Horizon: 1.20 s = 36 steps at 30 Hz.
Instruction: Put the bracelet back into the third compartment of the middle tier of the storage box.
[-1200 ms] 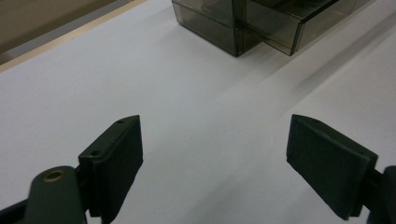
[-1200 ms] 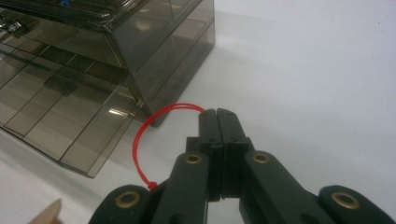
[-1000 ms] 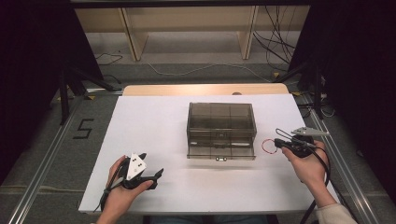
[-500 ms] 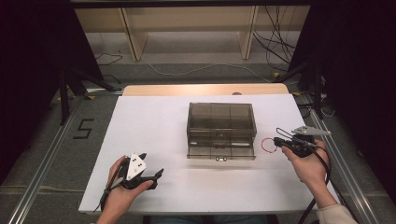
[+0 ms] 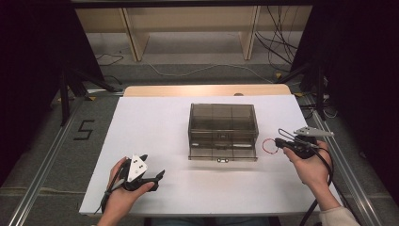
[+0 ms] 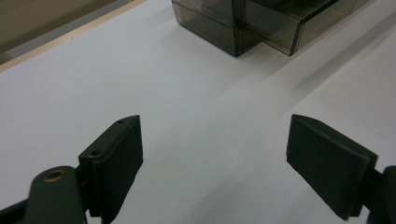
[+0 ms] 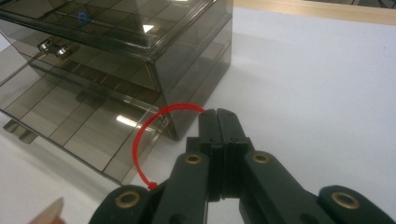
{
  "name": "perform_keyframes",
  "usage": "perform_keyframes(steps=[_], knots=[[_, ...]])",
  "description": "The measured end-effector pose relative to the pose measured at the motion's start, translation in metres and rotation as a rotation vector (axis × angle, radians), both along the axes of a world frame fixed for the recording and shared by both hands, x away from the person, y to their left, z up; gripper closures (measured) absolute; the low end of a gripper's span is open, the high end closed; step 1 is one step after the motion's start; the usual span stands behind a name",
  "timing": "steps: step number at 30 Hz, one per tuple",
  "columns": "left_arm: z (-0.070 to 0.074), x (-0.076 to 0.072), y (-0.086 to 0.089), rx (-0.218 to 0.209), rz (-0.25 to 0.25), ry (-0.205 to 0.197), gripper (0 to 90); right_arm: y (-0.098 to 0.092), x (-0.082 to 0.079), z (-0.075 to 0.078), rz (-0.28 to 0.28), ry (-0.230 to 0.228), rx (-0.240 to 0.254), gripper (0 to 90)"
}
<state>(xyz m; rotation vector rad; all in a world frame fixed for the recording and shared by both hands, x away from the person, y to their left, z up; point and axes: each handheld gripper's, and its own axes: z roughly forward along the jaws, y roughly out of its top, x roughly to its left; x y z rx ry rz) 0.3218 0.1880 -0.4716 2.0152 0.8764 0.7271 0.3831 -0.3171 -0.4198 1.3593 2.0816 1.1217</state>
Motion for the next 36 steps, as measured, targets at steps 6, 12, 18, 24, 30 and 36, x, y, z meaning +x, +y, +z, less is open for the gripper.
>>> perform_keyframes(steps=[6,12,18,24,30,36], knots=[[0.000,0.000,0.000,0.001,0.000,-0.001,18.4,0.003,-0.001,0.001,0.006,-0.005,-0.004,90.0],[0.000,0.000,0.000,-0.001,0.002,0.000,18.4,0.007,-0.002,0.002,0.015,-0.006,-0.004,90.0],[0.000,0.000,0.000,-0.002,0.003,0.000,18.3,0.008,-0.002,0.003,0.022,-0.010,-0.005,90.0],[0.000,0.000,0.000,-0.006,0.006,-0.002,18.4,0.010,-0.002,0.004,0.031,-0.016,-0.010,90.0],[0.000,0.000,0.000,-0.007,0.006,-0.002,18.4,0.014,-0.003,0.005,0.037,-0.019,-0.013,90.0],[0.000,0.000,0.000,-0.007,0.006,-0.002,18.4,0.017,-0.003,0.006,0.046,-0.019,-0.014,90.0]])
